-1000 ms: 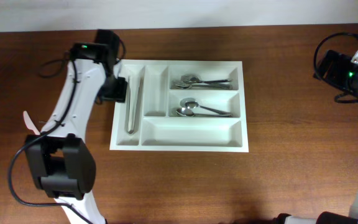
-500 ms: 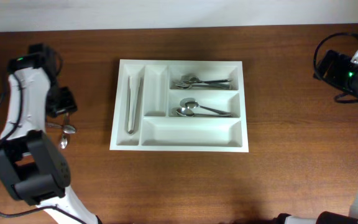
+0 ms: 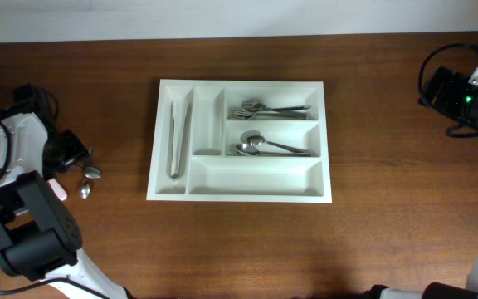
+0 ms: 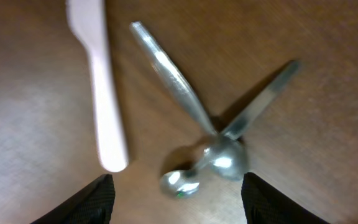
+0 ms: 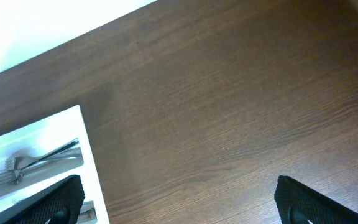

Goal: Pack container
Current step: 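Move the left gripper back over the cutlery left of the tray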

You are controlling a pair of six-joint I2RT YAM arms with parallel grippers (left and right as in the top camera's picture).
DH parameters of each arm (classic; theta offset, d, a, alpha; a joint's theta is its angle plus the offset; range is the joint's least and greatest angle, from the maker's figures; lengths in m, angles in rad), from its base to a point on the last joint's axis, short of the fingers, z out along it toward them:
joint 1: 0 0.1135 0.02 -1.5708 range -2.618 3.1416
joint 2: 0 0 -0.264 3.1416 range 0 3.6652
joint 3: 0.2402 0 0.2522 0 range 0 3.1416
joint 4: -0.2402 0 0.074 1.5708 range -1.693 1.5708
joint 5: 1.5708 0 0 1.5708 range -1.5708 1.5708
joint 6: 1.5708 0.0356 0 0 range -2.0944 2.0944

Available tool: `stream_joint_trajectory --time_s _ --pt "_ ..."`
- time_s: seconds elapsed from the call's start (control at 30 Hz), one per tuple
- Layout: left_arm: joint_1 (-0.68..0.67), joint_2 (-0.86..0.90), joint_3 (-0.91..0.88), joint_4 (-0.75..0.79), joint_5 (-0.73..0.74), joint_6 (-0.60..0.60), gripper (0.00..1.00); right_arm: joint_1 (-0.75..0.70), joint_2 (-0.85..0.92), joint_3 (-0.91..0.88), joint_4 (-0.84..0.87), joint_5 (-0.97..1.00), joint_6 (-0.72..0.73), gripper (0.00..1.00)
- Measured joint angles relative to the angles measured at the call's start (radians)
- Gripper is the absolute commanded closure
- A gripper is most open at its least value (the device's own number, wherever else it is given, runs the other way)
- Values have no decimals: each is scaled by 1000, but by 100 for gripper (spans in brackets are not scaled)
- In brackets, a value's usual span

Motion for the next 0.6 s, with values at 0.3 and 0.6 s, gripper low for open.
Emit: stream_joint_trajectory --time_s 0.3,0.6 --pt "-6 0 -88 93 27 -217 46 0 0 0 0 0 1 1" --pt "-6 0 -222 244 36 -438 46 0 0 0 0 0 0 1"
